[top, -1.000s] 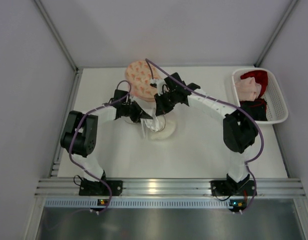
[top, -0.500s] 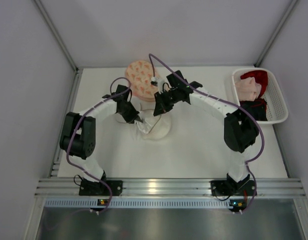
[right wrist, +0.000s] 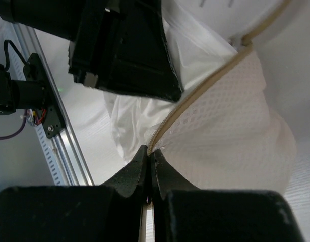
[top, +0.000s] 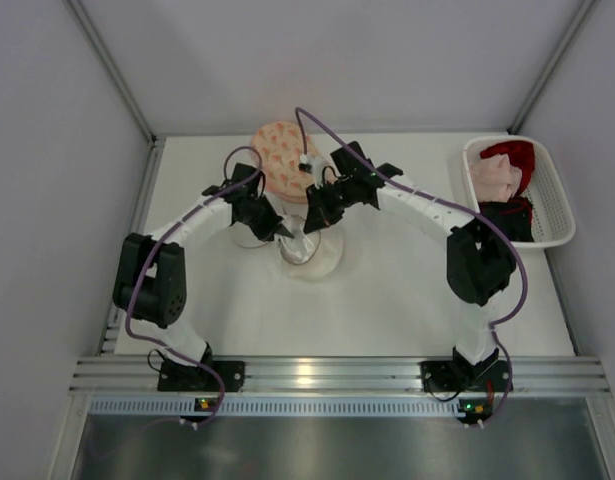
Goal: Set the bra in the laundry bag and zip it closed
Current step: Place the bra in the laundry bag.
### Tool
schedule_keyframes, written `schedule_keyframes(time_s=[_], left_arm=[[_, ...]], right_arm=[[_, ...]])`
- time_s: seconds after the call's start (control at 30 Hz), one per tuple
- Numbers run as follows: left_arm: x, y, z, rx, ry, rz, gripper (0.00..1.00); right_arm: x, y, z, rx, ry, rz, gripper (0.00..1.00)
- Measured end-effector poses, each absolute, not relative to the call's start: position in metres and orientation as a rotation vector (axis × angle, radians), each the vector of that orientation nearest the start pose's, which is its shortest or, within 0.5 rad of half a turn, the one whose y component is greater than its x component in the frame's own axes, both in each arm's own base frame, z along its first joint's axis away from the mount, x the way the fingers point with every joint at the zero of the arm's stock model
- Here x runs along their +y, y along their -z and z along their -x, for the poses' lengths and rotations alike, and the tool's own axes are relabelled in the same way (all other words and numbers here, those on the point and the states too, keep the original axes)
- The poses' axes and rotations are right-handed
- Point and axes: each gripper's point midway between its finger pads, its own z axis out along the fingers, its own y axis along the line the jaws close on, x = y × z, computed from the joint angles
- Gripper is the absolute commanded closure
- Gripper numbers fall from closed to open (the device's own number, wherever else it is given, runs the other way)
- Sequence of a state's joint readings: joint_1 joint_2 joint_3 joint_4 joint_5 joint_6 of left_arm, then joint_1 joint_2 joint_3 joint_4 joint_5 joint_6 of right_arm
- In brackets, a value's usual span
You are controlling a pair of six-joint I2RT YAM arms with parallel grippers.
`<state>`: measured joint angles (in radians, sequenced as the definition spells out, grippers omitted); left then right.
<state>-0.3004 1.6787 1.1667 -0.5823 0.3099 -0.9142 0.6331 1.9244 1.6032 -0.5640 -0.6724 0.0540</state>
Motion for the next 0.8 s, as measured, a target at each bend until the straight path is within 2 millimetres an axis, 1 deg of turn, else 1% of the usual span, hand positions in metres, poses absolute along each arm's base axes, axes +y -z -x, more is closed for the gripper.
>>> schedule_keyframes(time_s=[0.07,0.17,0.23,0.3,0.37,0.47,0.53,0.6,0.7,0.8], left_arm=[[-0.209,-0.098,-0.334,2.732,0.807,0.742,1.0],[-0.234,-0.096,-0.334,2.757,0.843,0.722,1.0],[-0.247,-0.089,-0.335,2.782,0.846,0.721,1.0],[-0.253,-0.079,-0.34,2.798,0.825,0.751,1.0],[-0.255,-0.06,-0.343,2.829,0.782,0.786,1.0],[-0.252,-0.036,-0.345,2.861,0.699,0.817,1.0],[-0.248,-0.028,-0.344,2.876,0.655,0.817,1.0],[-0.242,-0.029,-0.345,2.87,0.612,0.789,1.0],[-0.226,-0.034,-0.345,2.852,0.538,0.745,1.0],[-0.194,-0.044,-0.344,2.821,0.456,0.743,1.0]], right_arm=[[0.367,-0.153,-0.306,2.292,-1.127,1.018,1.0],[0.371,-0.154,-0.305,2.279,-1.136,1.027,1.0],[0.371,-0.155,-0.305,2.275,-1.142,1.026,1.0],[0.37,-0.151,-0.303,2.288,-1.15,1.018,1.0],[0.37,-0.146,-0.299,2.297,-1.171,1.016,1.0],[0.369,-0.137,-0.29,2.32,-1.213,1.011,1.0],[0.367,-0.133,-0.284,2.337,-1.245,1.002,1.0],[0.364,-0.134,-0.281,2.35,-1.275,0.983,1.0],[0.358,-0.145,-0.282,2.331,-1.328,0.944,0.97],[0.357,-0.164,-0.288,2.281,-1.375,0.905,0.93]])
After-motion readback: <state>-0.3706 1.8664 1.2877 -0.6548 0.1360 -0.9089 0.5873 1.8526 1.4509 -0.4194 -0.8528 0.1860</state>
